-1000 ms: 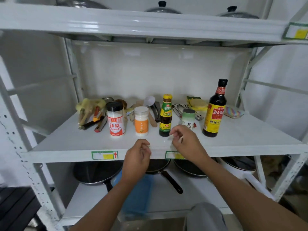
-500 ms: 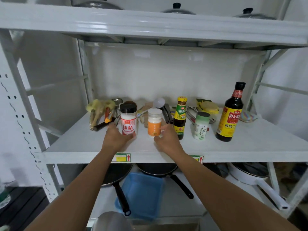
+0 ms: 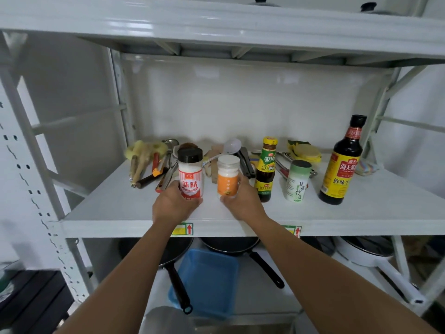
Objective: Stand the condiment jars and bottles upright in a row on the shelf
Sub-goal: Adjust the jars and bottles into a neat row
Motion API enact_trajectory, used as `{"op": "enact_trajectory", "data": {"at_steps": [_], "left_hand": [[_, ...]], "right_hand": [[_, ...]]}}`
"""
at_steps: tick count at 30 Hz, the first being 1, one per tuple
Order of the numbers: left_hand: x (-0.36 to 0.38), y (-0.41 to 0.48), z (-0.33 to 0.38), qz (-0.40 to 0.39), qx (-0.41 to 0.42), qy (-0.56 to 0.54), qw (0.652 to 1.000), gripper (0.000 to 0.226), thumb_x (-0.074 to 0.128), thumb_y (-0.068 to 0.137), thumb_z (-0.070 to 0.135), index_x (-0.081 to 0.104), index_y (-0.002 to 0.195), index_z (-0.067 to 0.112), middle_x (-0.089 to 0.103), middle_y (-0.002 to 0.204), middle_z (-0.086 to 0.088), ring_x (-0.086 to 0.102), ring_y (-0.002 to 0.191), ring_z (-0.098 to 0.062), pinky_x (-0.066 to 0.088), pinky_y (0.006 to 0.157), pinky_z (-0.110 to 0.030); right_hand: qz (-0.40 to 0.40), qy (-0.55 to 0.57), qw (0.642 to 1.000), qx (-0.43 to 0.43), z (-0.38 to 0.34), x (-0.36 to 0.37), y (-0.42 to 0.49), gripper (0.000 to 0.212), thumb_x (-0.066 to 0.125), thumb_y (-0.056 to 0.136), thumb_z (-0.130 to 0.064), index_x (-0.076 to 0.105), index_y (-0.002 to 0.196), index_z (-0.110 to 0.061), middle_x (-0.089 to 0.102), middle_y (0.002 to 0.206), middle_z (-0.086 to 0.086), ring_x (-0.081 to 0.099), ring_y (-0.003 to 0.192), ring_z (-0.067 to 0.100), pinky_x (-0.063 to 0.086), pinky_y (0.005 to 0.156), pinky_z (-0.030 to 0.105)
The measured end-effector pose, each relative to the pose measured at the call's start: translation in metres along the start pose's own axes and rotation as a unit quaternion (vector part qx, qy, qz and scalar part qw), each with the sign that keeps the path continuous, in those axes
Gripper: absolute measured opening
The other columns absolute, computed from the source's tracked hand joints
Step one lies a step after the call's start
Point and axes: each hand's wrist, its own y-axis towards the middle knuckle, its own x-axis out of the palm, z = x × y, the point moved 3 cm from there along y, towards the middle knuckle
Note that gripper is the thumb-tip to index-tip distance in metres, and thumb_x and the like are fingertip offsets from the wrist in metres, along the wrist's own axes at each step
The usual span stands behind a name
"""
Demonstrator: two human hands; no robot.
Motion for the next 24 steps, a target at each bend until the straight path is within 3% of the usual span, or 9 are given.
{"op": "enact_trajectory", "data": {"at_steps": [2, 15, 24], "left_hand": [[0.000, -0.001, -0.001, 0.004, -0.003, 0.001, 1.000, 0.074, 0.085, 0.079, 0.056, 0.057, 0.139, 0.023, 0.070, 0.134, -0.002, 0.067, 0.120, -0.026, 0.054, 0.094, -0.041], [-0.005, -0.007, 0.003, 0.018, -0.012, -0.013, 1.000, 0.072, 0.086, 0.078, 0.054, 0.060, 0.138, 0.022, 0.071, 0.132, -0.003, 0.068, 0.119, -0.025, 0.055, 0.095, -0.040], [-0.008, -0.018, 0.007, 0.000, -0.028, -0.055, 0.998, 0.076, 0.086, 0.085, 0.036, 0.051, 0.150, 0.014, 0.063, 0.147, -0.007, 0.061, 0.133, -0.028, 0.049, 0.107, -0.039]], "right_hand": [[0.006, -0.010, 1.000, -0.002, 0.003, 0.006, 0.002, 0.077, 0.083, 0.082, -0.028, 0.041, 0.145, -0.020, 0.066, 0.125, 0.003, 0.066, 0.110, 0.022, 0.053, 0.087, 0.033], [0.013, -0.023, 1.000, -0.014, 0.003, 0.008, 0.007, 0.070, 0.085, 0.079, -0.033, 0.048, 0.138, -0.022, 0.068, 0.123, 0.003, 0.067, 0.107, 0.022, 0.057, 0.092, 0.040], [-0.017, -0.003, 1.000, -0.018, 0.003, 0.002, 0.002, 0.072, 0.078, 0.086, -0.014, 0.043, 0.149, -0.020, 0.067, 0.129, 0.006, 0.064, 0.119, 0.024, 0.051, 0.097, 0.034]]}}
